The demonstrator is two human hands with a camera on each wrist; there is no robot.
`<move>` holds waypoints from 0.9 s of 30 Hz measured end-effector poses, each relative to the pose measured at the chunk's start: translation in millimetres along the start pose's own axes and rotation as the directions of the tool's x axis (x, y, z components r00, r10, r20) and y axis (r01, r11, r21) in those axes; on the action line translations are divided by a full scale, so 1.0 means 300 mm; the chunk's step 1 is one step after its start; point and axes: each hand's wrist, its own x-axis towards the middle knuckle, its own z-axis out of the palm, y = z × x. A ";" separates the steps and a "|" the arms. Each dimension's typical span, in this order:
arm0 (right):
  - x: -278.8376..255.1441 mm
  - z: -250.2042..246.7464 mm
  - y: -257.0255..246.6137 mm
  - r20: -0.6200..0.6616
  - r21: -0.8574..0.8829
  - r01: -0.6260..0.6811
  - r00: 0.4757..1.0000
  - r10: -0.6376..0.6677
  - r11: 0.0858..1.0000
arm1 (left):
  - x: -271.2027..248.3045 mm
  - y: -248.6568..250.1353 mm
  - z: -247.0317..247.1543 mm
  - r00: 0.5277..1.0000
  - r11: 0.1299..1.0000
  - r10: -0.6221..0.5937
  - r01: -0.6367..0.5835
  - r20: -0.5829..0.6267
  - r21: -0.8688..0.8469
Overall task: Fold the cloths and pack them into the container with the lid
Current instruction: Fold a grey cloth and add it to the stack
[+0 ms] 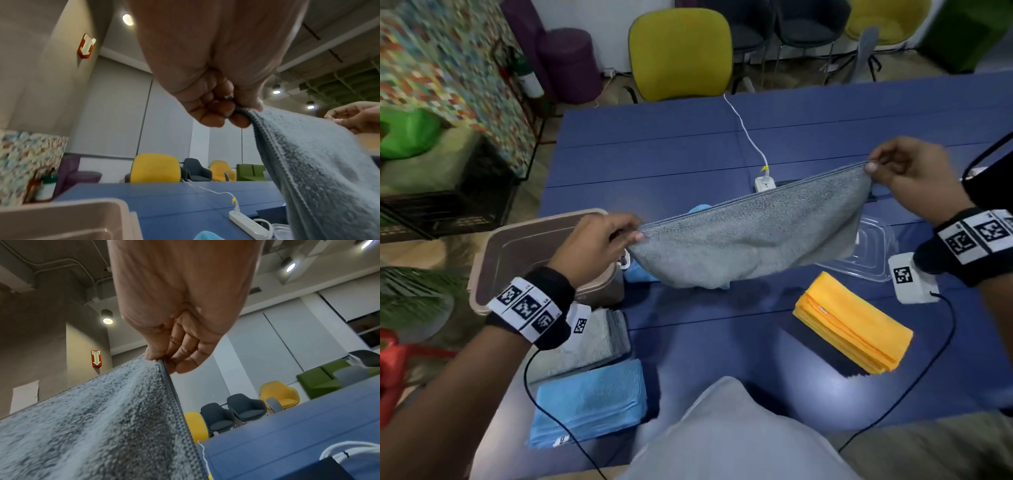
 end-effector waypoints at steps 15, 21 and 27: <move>-0.006 0.192 0.037 0.085 -0.528 -0.111 0.979 0.183 0.842 | 0.117 -0.066 0.038 0.900 0.869 -0.272 0.077 0.340 0.489; -0.012 0.163 0.080 -0.082 -0.239 -0.195 0.980 0.181 0.951 | 0.151 -0.053 -0.072 0.982 0.955 -0.166 0.137 0.092 0.262; -0.027 0.121 0.035 -0.173 -0.011 -0.115 0.979 0.111 0.993 | 0.162 -0.040 -0.086 0.979 0.979 -0.129 0.151 -0.158 0.139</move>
